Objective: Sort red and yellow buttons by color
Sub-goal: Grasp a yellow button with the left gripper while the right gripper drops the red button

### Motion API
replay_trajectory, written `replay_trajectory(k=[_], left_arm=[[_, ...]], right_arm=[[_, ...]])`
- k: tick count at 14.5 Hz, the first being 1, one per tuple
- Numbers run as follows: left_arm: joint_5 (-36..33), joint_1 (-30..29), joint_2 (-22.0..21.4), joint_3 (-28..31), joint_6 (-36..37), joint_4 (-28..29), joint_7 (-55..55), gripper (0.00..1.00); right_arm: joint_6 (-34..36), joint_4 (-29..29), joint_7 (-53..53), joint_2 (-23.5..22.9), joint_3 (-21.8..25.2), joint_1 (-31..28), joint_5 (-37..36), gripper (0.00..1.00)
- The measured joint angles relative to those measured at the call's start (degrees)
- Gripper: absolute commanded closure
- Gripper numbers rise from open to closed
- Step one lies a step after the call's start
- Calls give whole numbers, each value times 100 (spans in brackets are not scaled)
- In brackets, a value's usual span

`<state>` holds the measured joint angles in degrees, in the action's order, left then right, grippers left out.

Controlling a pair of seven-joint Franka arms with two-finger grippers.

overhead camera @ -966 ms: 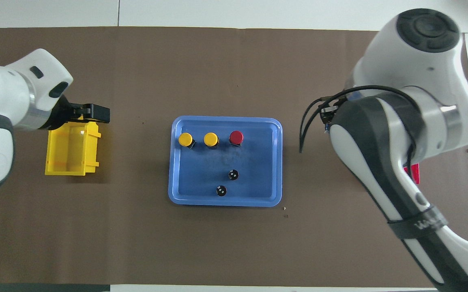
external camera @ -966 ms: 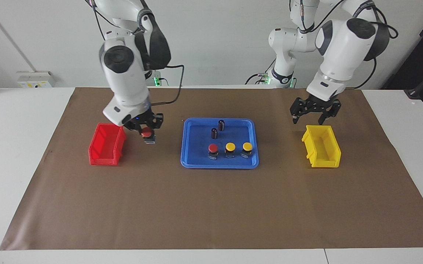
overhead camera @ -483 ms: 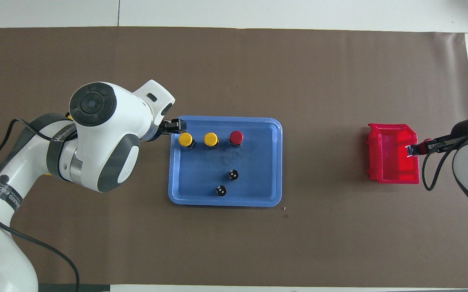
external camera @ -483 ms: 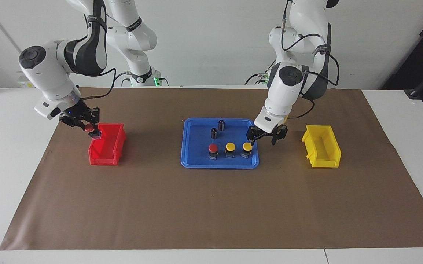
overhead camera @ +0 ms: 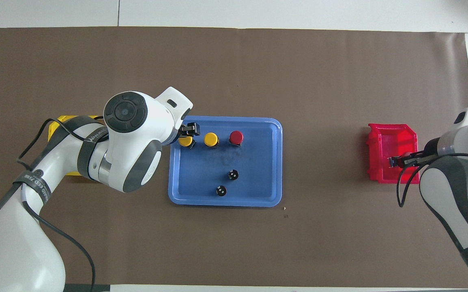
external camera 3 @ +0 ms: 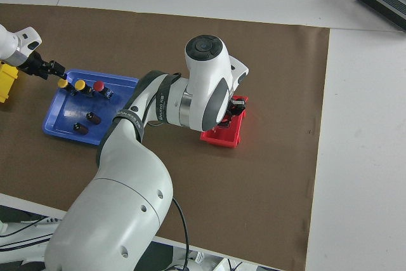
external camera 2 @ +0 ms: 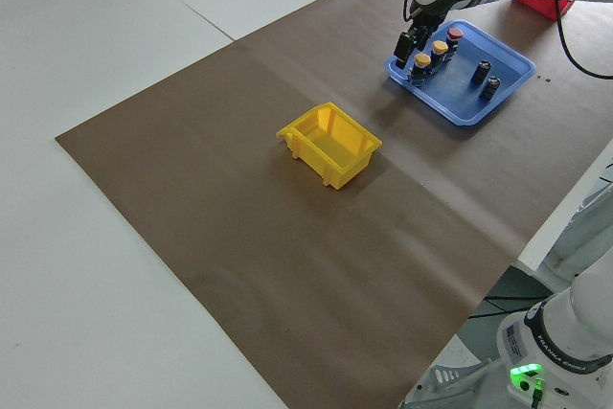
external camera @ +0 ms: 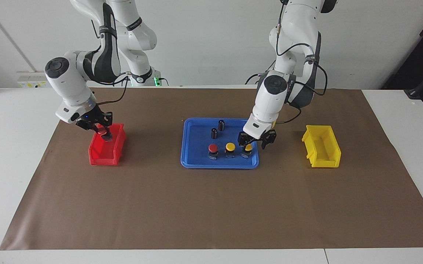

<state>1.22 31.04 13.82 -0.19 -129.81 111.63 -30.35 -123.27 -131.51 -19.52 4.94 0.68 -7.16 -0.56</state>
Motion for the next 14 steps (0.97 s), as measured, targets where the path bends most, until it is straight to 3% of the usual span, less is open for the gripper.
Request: replay_trajectory(k=[3, 5, 6, 7, 8, 9, 10, 11, 12, 14], left_arm=[[-1, 26, 12, -1, -2, 0, -23, 12], [-1, 76, 15, -1, -1, 2, -64, 17], [-1, 100, 17, -1, 0, 2, -81, 19], [-1, 114, 20, -1, 1, 6, -94, 26], [-2, 119, 24, -1, 2, 15, -97, 31], [-2, 120, 26, -1, 2, 25, -100, 38], [-2, 120, 26, 1, 7, 33, -103, 55], [-2, 120, 26, 1, 12, 45, -103, 79], [-2, 120, 26, 2, 16, 54, -116, 91], [-2, 125, 26, 1, 18, 57, -169, 98]], right_arm=[[-398, -274, 0, 19, 0, 0, 0, 90], [-600, -441, 0, 17, 0, 0, 0, 82], [-634, -482, 0, 17, -1, 3, 0, 67], [-639, -500, 1, 17, -5, 6, 0, 39], [-639, -503, 1, 17, -9, 6, 1, 27], [-639, -503, 1, 17, -10, 6, 1, 27], [-639, -501, 1, 18, -10, 6, 1, 27], [-635, -493, 1, 18, -10, 6, 1, 27], [-583, -458, 1, 18, -10, 6, 1, 27], [-129, -151, 2, 10, -17, 8, 1, 27]])
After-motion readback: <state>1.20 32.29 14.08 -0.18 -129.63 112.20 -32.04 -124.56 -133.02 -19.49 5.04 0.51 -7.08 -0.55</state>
